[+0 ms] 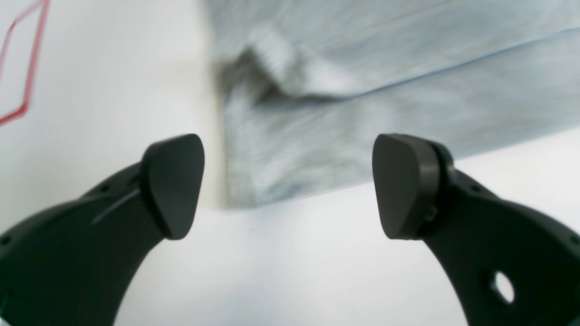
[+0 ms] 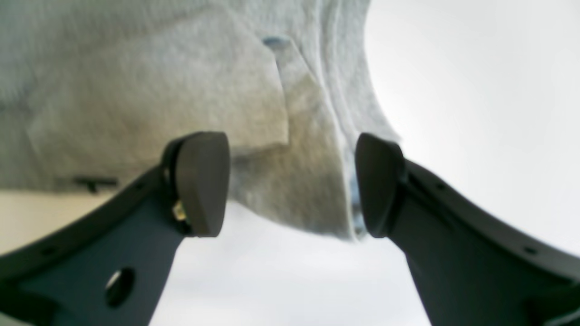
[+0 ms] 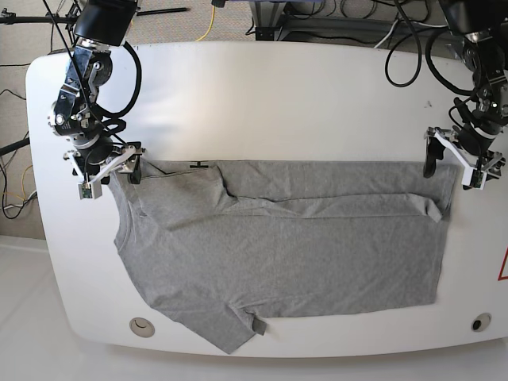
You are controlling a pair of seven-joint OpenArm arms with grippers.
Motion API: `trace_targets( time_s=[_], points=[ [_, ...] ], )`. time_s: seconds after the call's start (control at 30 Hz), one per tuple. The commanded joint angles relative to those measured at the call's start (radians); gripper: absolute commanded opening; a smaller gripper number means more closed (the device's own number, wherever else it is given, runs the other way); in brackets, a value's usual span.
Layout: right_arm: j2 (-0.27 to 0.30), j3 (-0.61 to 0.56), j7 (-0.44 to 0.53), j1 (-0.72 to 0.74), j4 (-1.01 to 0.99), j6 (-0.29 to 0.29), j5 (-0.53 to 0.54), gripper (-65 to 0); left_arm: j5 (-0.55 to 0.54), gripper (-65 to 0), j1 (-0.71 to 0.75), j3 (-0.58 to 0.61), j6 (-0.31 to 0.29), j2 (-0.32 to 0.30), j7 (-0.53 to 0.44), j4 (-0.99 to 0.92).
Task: Fold the T-shirt properly
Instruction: 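Open both grippers and lift them off the folded strip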
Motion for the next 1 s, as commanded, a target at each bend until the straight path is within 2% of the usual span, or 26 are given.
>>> trace_targets(
  time_s=[0.0, 0.13, 0.2, 0.27, 0.33, 0.4, 0.47, 0.67, 0.97],
  points=[
    [0.007, 0.013, 0.024, 0.001, 0.031, 0.017, -0.014, -22.8, -0.001, -10.8, 0.000, -0.018, 0.002, -0.017, -0.020, 0.016],
    [0.004, 0.027, 0.036, -0.024, 0.043, 0.035, -0.050, -22.7, -0.010, -14.1, 0.012, -0.020, -0.008, -0.006, -0.045, 0.002],
    [0.013, 0.034, 0.052, -0.048, 0.065, 0.060, -0.113, -22.7, -0.007, -23.2, 0.010, -0.019, -0.013, -0.002, -0.059, -0.016],
    [0.014, 0.037, 0.065, -0.059, 0.067, 0.061, -0.134, -22.8, -0.011, -29.2, 0.011, -0.020, -0.015, 0.000, -0.066, -0.016],
    [0.014, 0.038, 0.078, -0.069, 0.067, 0.062, -0.151, -22.9, -0.011, -34.2, 0.012, -0.020, -0.016, 0.002, -0.067, -0.015],
    [0.015, 0.038, 0.089, -0.078, 0.066, 0.059, -0.161, -22.9, -0.016, -35.2, 0.014, -0.024, -0.018, 0.002, -0.072, -0.018],
    [0.017, 0.036, 0.099, -0.086, 0.063, 0.058, -0.167, -22.8, -0.013, -35.3, 0.017, -0.028, -0.016, 0.001, -0.071, -0.016],
    [0.020, 0.037, 0.156, -0.112, 0.039, 0.040, -0.157, -22.6, 0.008, -27.2, 0.015, -0.046, 0.000, -0.007, -0.080, -0.024],
    [0.016, 0.034, 0.196, -0.081, -0.045, 0.048, -0.114, -22.5, 0.034, -21.7, -0.006, -0.041, 0.002, -0.008, -0.090, -0.055]
  ],
)
